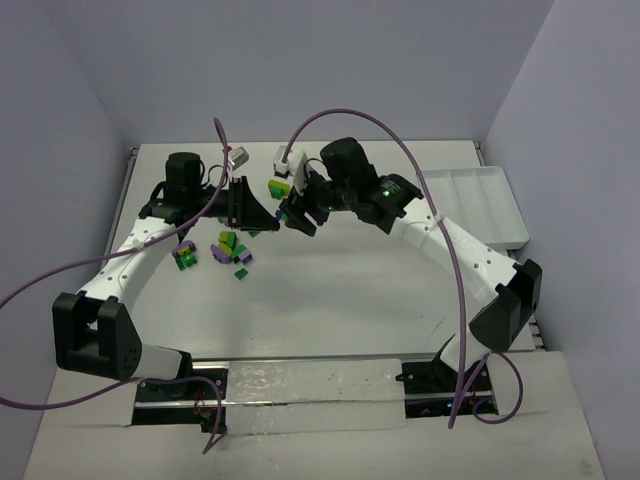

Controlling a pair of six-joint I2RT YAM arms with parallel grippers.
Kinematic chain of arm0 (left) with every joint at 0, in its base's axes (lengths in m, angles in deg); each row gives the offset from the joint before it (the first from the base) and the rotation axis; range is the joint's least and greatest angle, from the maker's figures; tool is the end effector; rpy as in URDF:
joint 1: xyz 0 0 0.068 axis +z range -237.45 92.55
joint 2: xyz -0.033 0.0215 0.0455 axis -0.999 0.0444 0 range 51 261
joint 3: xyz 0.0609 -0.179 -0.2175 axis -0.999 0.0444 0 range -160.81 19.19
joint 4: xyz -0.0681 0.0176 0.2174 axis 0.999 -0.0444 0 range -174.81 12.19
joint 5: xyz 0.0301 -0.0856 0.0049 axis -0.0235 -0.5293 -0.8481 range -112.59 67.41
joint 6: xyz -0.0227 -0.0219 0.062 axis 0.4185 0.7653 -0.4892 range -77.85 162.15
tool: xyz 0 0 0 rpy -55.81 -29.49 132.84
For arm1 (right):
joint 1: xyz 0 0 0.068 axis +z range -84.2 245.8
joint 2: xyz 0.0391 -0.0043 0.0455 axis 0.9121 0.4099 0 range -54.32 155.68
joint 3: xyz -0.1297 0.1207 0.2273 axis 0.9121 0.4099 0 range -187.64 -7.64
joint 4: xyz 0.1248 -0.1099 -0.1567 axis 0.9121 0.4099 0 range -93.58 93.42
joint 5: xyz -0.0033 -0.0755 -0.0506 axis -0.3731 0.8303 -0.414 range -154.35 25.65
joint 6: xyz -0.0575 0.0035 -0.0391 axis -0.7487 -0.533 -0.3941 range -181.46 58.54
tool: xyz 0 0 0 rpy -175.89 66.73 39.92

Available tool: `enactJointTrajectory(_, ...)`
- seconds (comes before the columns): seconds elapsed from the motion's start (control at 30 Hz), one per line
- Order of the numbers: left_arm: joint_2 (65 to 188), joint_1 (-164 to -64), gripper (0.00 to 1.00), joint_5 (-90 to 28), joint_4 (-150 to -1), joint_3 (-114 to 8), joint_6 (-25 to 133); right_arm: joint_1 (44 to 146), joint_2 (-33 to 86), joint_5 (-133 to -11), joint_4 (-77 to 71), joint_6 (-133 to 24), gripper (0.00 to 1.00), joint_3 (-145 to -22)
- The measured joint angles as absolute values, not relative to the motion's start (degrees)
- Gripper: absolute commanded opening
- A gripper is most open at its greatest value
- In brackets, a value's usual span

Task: Sort the legos into containers by color

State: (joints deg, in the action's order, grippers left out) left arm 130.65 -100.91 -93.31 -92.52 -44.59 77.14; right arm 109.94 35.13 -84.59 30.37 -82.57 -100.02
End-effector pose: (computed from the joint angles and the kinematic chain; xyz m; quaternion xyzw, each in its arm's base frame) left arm 0.2476 -0.1141 0.3421 0.1494 0.7494 -0.6242 0.1624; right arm 0.2249 0.2454 0.3984 -0.5348 0.6750 0.2467 0.4443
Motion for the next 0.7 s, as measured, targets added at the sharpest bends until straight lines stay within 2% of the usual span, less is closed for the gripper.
enactJointTrajectory(0.3, 131.0, -100.9, 0.00, -92.9, -89.7, -43.8, 80.7, 110.5, 35.2, -82.8, 30.0, -82.1, 0.66, -100.0)
enactJointTrajectory(0.4, 131.4, -100.9, 0.00, -92.9, -88.9, -43.5, 81.8, 110.8, 35.5, -82.3, 29.9, -82.2, 0.60, -100.0)
enactJointTrajectory(0.57, 131.7, -101.0, 0.00, -92.5, -88.1, -43.5, 82.5, 111.4, 36.2, -81.7, 29.8, -82.4, 0.44, -100.0)
enactJointTrajectory(0.7, 131.7, -101.0, 0.00, -92.2, -87.9, -43.4, 83.3, 111.6, 36.3, -81.5, 29.8, -83.2, 0.24, -100.0)
